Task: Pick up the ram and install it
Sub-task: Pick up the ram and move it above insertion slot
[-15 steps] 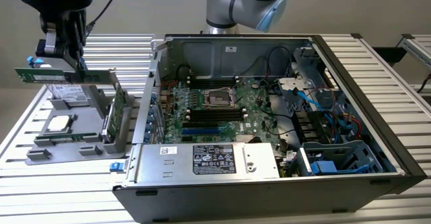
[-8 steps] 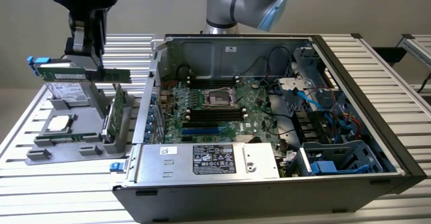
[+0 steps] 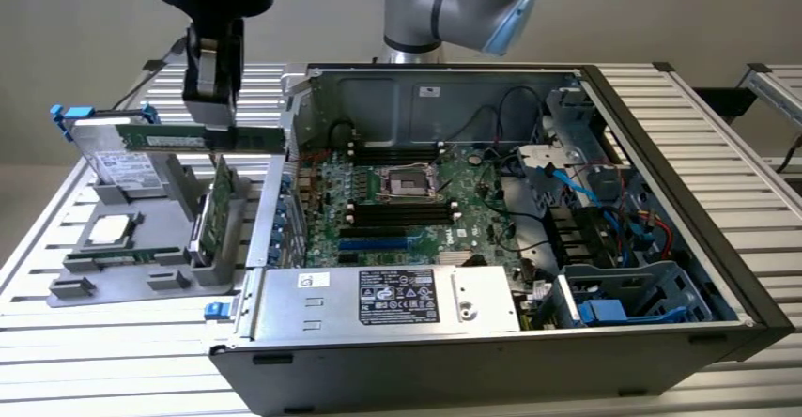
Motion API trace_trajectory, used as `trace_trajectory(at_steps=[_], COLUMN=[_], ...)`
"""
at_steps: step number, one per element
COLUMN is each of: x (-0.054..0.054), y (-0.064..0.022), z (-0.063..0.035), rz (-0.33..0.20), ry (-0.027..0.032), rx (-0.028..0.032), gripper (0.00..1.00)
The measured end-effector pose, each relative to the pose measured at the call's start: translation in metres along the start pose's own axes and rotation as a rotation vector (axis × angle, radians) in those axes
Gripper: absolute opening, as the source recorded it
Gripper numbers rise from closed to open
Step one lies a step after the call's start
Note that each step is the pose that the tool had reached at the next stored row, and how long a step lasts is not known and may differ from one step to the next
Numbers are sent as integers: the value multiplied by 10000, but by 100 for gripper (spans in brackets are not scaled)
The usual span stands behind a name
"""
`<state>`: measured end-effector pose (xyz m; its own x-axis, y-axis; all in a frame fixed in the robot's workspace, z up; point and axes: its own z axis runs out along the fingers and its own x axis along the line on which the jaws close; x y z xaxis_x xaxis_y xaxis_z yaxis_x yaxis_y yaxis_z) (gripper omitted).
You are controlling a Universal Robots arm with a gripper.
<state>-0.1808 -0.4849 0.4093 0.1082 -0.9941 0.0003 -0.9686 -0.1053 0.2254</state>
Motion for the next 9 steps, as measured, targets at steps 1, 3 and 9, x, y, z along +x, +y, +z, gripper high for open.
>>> trace_trajectory(at_steps=[1,3,9], x=[5,14,40], y=[-43,-132,-399], z=[-10,-30,-84], rz=[-1,-5,-13], ry=[1,0,2], rx=[0,-1,-6], gripper=[15,15,15])
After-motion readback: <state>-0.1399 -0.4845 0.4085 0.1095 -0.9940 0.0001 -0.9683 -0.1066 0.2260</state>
